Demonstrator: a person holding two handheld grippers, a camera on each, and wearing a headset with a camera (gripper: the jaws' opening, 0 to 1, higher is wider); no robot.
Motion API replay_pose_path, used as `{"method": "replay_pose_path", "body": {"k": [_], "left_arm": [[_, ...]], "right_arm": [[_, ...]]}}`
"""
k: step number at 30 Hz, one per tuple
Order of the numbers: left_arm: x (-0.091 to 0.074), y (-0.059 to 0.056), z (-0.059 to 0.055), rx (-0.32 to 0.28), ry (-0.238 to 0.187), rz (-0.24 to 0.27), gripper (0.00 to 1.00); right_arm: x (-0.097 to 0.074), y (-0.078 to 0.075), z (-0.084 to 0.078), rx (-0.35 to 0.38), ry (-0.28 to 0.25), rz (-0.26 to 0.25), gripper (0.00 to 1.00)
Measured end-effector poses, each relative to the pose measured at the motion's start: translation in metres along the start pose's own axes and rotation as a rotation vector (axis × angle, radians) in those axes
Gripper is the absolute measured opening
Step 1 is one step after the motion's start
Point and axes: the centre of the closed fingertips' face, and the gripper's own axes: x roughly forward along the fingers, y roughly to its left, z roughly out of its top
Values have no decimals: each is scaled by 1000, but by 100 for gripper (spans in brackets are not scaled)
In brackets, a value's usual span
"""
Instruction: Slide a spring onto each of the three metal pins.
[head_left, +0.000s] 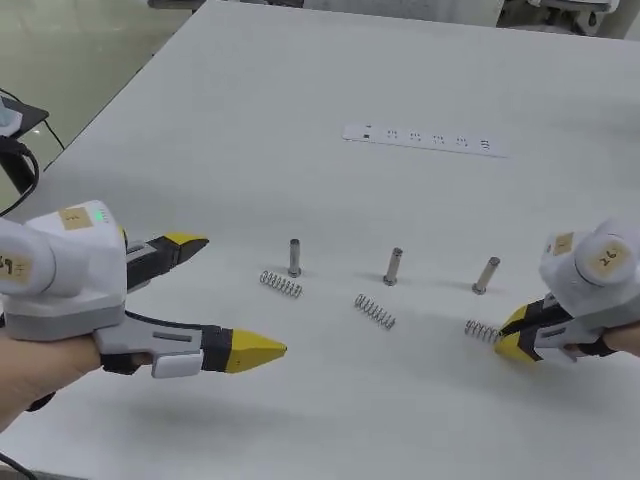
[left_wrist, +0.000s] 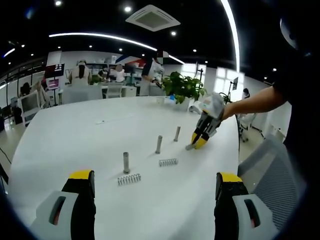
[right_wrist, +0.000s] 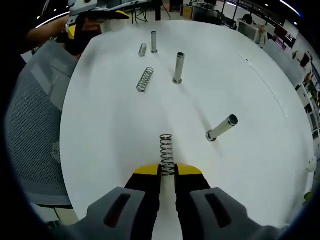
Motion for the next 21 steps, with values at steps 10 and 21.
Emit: {"method": "replay_pose_path", "body": {"k": [10,21], "left_arm": [[8,-15,4,8,-3,-48,98],[18,-32,1,30,19,-112,94]], "right_arm": [[-11,7,13,-37,-36,1,8],[-25,22,36,-99,-88,17,8]]}}
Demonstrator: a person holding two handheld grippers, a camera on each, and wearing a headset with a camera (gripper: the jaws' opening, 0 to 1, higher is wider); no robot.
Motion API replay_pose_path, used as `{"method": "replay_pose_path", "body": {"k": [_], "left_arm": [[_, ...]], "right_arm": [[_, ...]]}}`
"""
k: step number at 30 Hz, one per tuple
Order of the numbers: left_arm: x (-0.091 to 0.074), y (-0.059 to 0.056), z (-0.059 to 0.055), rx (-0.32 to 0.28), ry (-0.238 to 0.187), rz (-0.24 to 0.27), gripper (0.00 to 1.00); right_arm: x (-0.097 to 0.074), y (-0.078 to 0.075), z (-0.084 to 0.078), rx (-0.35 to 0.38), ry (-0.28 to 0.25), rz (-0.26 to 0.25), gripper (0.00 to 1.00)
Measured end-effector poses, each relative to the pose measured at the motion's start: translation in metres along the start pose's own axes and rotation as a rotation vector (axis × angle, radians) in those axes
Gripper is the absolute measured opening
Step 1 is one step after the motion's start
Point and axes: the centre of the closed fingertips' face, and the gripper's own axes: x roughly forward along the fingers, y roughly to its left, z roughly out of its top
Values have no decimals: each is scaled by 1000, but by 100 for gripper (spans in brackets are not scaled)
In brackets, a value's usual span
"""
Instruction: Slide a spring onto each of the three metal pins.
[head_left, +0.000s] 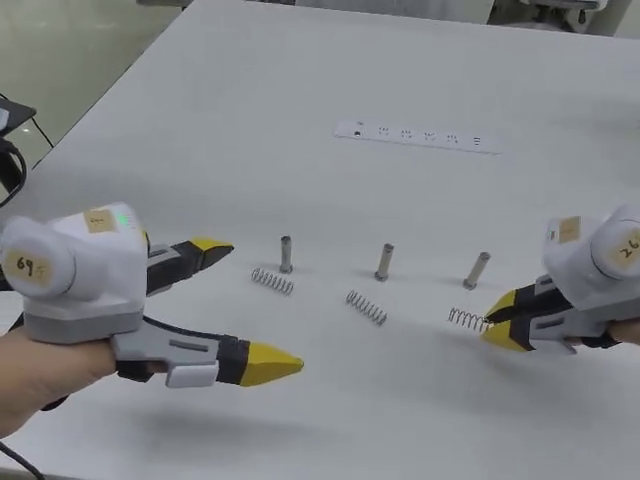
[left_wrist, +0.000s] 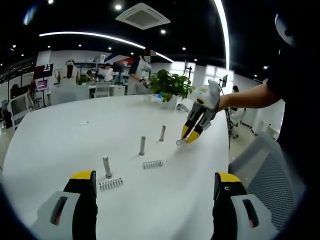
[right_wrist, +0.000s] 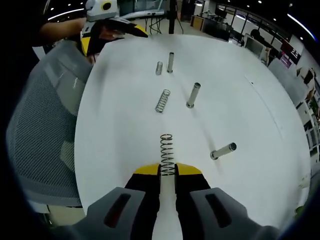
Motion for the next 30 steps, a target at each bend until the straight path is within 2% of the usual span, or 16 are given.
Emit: {"method": "replay_pose_path", "body": {"k": [3,13,22,30], "left_arm": [[5,-6,0,11,8,-27,92],[15,-16,-2,17,28,-76,86],[27,-27,-4,17,31,-132,78],[47,-43,1,45,42,-203,68]], "right_arm": [[-1,8,9,-32,-13,15,8],[-3,26,38,-104,-52,54,8],[0,40,47,-154,-48,86,8],[1,52,62,-194,-59,100,8]]}}
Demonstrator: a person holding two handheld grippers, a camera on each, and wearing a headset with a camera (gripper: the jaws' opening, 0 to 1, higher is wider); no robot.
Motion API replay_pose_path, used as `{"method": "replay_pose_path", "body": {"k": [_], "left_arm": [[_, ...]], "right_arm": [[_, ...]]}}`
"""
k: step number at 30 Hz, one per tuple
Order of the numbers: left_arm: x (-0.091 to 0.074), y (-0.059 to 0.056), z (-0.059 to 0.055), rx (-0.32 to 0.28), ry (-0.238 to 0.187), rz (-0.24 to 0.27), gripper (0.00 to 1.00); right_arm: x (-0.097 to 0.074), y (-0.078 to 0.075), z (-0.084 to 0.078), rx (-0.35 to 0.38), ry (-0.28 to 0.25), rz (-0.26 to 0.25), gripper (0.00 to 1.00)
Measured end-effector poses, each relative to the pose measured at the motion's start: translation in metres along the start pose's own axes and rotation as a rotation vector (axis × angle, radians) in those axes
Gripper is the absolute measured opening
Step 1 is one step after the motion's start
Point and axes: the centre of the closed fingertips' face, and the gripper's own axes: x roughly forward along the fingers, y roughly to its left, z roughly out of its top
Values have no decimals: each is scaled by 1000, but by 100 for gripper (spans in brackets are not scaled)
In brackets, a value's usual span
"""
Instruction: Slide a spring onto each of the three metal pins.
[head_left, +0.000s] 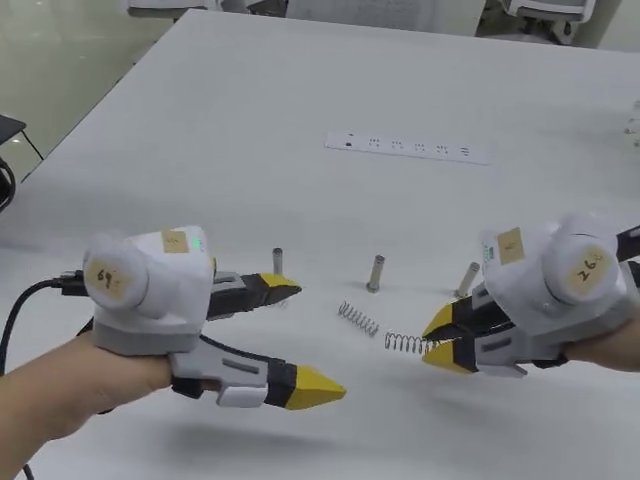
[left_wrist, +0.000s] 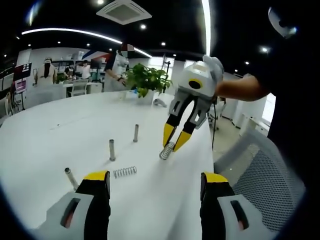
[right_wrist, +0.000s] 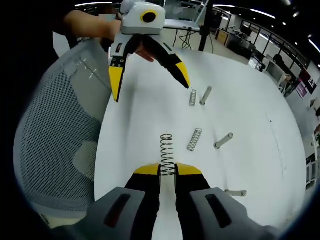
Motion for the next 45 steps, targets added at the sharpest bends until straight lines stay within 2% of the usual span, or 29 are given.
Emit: {"method": "replay_pose_path", "body": {"k": [3,6,11,15,19,25,30,34,37,41,45], "left_arm": [[9,-3,2,11,0,-14,62],[16,-3,3,25,4,-18,61],[26,-11,5,37,2,-48,56],[33,-12,4,55,4,-46,55],[35,-15,8,52,-10,-60,49],[38,-23,9,60,-14,-97,27],[43,-26,10,67,-20,-104,23],[45,-28,10,78,-20,-118,15],[46,-29,10,80,-22,-118,16],[46,-31,10,87,-22,-131,6],[46,-32,9,99,-16,-134,4]], "right_arm": [[0,3,6,-14,-7,2,8],[-1,4,9,-22,-11,1,8],[-2,5,6,-27,-4,-2,8],[-3,6,6,-26,-1,-3,8],[-3,9,6,-26,-3,-2,8],[-5,10,9,-33,-10,-3,8],[-6,10,12,-40,-13,-3,8],[-8,12,14,-49,-15,-1,8],[-9,12,14,-54,-13,-2,8],[-10,13,12,-56,-8,0,8],[-10,14,11,-58,-7,2,8]]}}
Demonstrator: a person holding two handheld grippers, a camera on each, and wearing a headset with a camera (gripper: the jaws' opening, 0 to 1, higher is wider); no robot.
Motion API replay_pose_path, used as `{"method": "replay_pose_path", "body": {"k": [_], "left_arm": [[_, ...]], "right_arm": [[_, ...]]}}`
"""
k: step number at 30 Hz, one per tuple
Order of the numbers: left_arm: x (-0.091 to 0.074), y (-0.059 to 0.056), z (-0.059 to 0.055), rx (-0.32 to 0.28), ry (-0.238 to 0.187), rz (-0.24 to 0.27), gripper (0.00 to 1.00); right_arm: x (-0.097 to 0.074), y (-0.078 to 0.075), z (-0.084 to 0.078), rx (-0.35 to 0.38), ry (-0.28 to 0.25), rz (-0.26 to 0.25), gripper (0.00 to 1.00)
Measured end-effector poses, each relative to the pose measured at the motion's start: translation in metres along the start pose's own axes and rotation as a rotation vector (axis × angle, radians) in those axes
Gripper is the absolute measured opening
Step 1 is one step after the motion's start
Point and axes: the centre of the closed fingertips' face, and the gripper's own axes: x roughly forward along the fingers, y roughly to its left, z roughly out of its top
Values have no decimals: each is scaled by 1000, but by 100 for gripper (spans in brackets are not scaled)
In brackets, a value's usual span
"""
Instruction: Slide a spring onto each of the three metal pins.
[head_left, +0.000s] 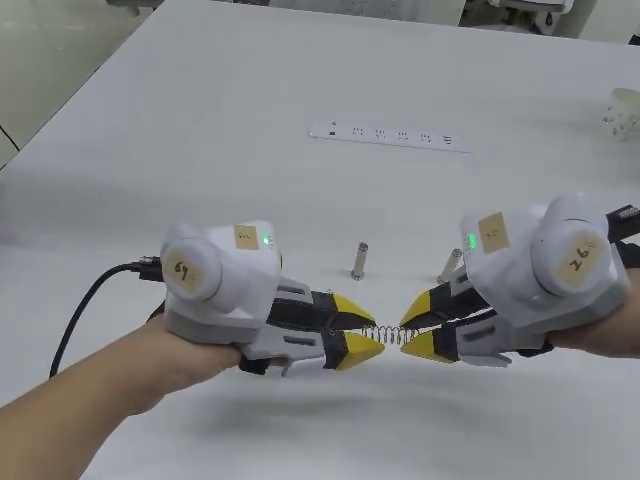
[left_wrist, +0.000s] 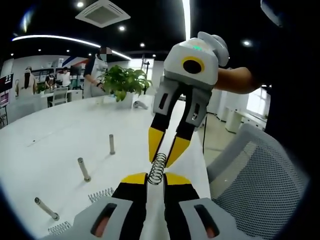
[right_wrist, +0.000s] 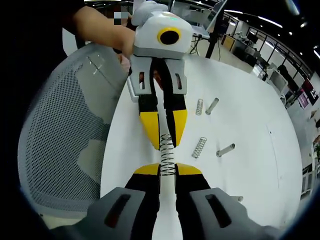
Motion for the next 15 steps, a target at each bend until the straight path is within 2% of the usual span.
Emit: {"method": "replay_pose_path", "body": {"k": [7,9,15], "left_arm": [[0,-1,-1,11,5,-5,3],[0,-2,-2,30,15,-6,3],[1,-4,-3,30,21,-18,2]], "right_arm": [[0,1,0,-5,3,0,8],[0,0,0,-4,2,-2,8],[0,3,-2,4,-1,2,8]]}}
